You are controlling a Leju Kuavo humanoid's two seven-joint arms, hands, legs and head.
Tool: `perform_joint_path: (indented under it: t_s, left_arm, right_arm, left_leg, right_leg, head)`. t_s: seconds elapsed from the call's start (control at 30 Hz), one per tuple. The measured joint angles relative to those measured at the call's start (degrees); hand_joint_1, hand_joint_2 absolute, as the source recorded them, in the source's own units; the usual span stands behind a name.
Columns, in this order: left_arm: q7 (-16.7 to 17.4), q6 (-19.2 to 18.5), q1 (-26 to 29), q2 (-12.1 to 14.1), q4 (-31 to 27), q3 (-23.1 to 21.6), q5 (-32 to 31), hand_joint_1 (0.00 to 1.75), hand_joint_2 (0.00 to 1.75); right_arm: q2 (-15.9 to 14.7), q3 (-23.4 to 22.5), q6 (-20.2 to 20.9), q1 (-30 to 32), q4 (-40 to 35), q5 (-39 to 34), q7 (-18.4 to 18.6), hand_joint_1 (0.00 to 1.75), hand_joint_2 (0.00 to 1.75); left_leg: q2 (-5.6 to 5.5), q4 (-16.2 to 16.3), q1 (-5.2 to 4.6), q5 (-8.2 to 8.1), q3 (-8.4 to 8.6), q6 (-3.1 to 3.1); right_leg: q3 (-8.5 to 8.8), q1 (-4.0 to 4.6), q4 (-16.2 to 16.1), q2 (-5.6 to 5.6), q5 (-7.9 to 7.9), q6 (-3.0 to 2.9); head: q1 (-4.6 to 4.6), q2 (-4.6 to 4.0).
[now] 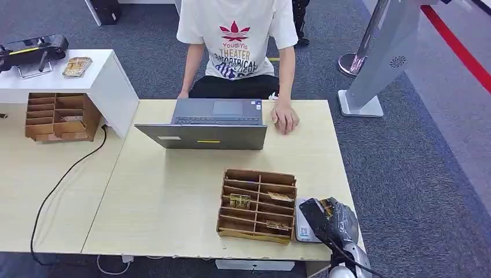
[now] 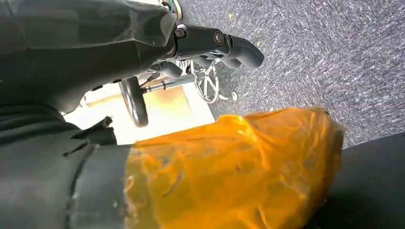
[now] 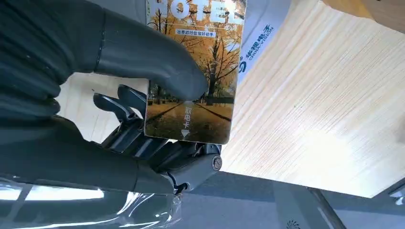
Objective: Pass the card to the sensor for recognition and then transmit it.
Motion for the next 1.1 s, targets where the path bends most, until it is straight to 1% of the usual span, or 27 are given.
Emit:
perform_joint_path:
  t_s: [1.1]
  left_arm:
    - [0.02, 0.13, 0.01, -0.04, 0.00, 0.02, 0.02, 0.00, 0.00]
  right_arm:
    - [0.00, 0.00, -0.09, 0.00, 0.09, -0.13, -0.13, 1.75, 1.75]
  left_leg:
    - [0.00, 0.00, 0.00, 0.00, 0.02, 0.00]
  right_leg:
    - [0.01, 0.00, 0.00, 0.00, 0.00, 0.00]
  head:
    - [0.00, 0.00]
